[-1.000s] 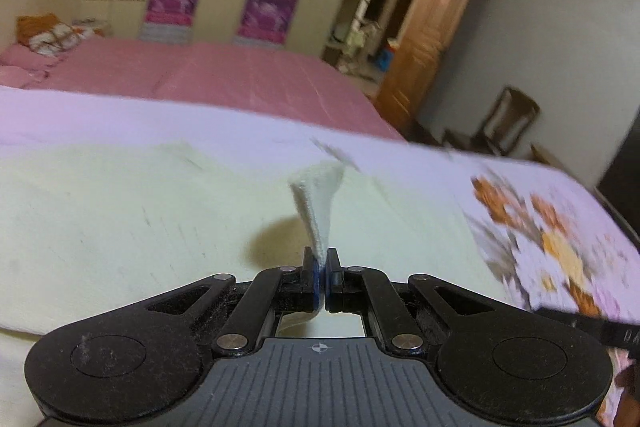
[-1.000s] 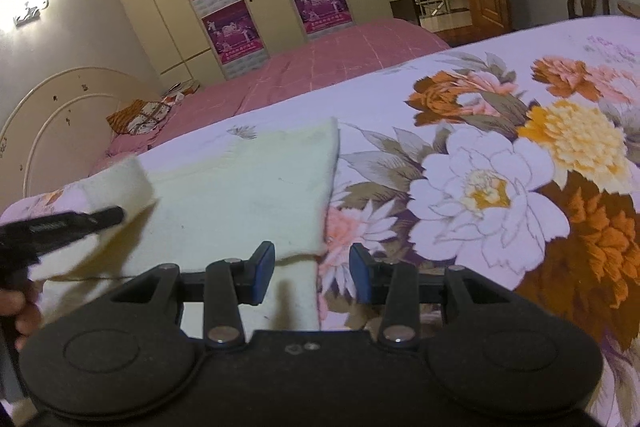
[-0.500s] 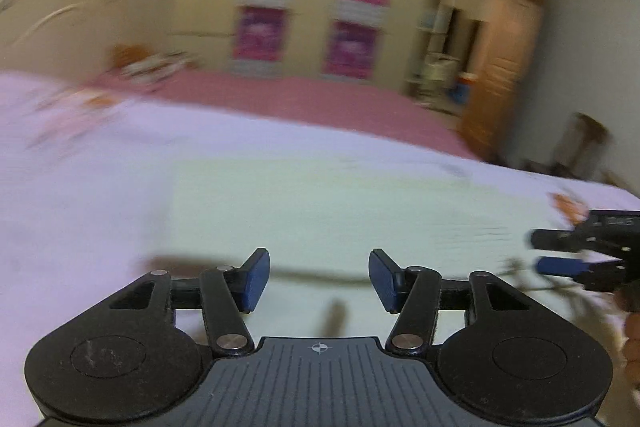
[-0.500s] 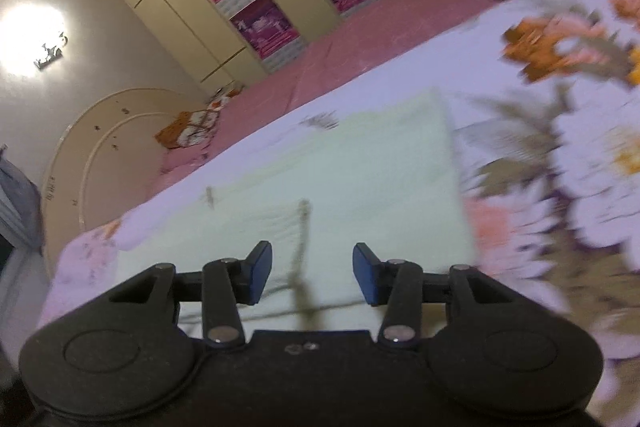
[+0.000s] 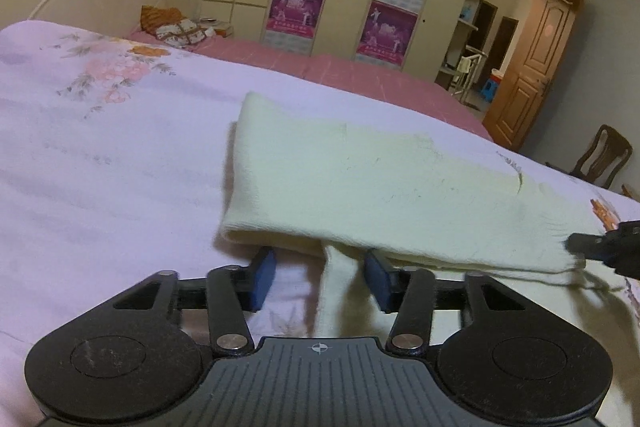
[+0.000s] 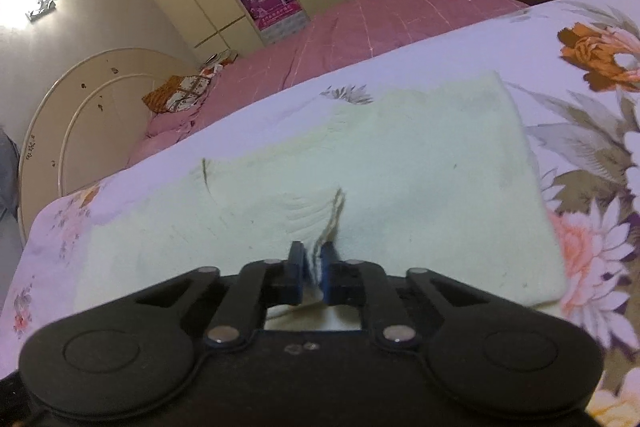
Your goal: Fold small clothes
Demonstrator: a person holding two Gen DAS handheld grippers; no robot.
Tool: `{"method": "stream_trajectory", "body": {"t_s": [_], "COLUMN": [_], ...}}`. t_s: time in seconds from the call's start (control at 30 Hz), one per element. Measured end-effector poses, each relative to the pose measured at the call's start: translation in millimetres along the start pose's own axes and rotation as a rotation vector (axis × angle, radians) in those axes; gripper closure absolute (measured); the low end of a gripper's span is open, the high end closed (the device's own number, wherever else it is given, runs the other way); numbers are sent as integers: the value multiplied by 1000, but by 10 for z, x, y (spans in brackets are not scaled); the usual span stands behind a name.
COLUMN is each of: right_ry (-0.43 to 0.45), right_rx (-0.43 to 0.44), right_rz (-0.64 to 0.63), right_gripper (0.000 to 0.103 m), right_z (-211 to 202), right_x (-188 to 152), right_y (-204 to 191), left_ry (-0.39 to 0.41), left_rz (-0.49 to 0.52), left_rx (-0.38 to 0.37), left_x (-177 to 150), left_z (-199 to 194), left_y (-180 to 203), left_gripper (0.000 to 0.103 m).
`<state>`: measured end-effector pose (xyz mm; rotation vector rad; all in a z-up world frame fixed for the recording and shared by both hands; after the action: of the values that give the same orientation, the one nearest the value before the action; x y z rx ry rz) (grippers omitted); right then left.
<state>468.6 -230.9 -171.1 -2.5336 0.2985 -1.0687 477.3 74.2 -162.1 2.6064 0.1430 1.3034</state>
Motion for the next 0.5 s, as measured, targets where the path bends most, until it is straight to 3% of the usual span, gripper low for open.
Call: {"method": "stream_trajectory", "body": {"t_s": [0.07,0.17,0.27,0.33,0.5], "right_ry": [3,-28,-32,-42,91], "right_rx": [18,33,31,37,6], "right_rz": [25,51,5,-53,-101], "right_gripper": [95,75,70,98,98], "right_z": [-37,-25,22,42,-230], "right_x": [10,-24,-54,-62,62], "right_y": [60,111,12,-87,-121], "left_ry": [-3,-9,-9,-10,-8], "left_rz": [-5,13,29,56,109], "left_rx": [-7,-2,-1,3,19], "left_x": [30,53,86,82,113], "left_z": [43,78,118,111,142], "left_y": [-15,4,7,30,29], "left_gripper": [58,58,59,61,62]}}
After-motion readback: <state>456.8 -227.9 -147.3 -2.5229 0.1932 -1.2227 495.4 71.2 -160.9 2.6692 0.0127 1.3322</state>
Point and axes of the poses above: each gripper's, at about its wrist camera, not at the fingertips, and z roughly the way its jaws point, y to its right, x to its top, the point moved 2 cm from there along z, roughly the way its jaws point, and after that the axes turned 2 degrees about -x, right-handed, at the moved point
